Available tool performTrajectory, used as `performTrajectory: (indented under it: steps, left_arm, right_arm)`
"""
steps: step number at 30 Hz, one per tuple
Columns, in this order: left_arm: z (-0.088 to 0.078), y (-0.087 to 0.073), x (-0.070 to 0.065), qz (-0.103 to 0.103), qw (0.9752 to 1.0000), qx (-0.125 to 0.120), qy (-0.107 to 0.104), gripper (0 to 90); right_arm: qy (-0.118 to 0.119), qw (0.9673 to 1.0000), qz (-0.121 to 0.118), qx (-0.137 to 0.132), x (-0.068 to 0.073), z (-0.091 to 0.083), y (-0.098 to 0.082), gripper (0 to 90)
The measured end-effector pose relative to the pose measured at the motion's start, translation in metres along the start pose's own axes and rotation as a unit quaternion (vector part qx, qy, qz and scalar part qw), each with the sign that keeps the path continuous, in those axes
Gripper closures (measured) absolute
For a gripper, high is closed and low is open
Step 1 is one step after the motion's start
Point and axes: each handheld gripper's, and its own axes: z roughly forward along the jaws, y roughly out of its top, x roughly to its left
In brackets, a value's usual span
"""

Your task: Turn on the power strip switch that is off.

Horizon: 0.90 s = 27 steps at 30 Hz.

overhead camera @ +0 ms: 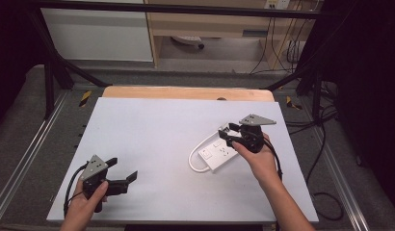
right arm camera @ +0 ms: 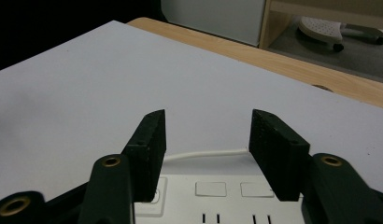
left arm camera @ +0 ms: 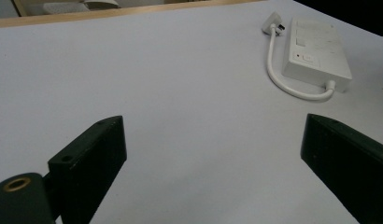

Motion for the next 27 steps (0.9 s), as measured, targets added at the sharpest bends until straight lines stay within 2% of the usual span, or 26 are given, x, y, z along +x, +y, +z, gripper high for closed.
performTrajectory:
  steps: [7,17,27]
  left_arm:
    - [0.000,0.000,0.000,0.001,1.0000,0.001,0.000,7.1]
    - [0.001,0.000,0.000,0.002,1.0000,0.003,-0.003,7.0]
    - [0.000,-0.001,0.000,0.003,1.0000,0.004,-0.004,7.0]
  right_arm:
    - [-0.002,1.0000,-0.004,-0.003,0.002,0.006,-0.004,59.8]
    - [-0.004,1.0000,-0.004,0.001,0.003,0.016,-0.010,65.1]
    - [-0.006,1.0000,-0.007,-0.001,0.006,0.026,-0.018,75.0]
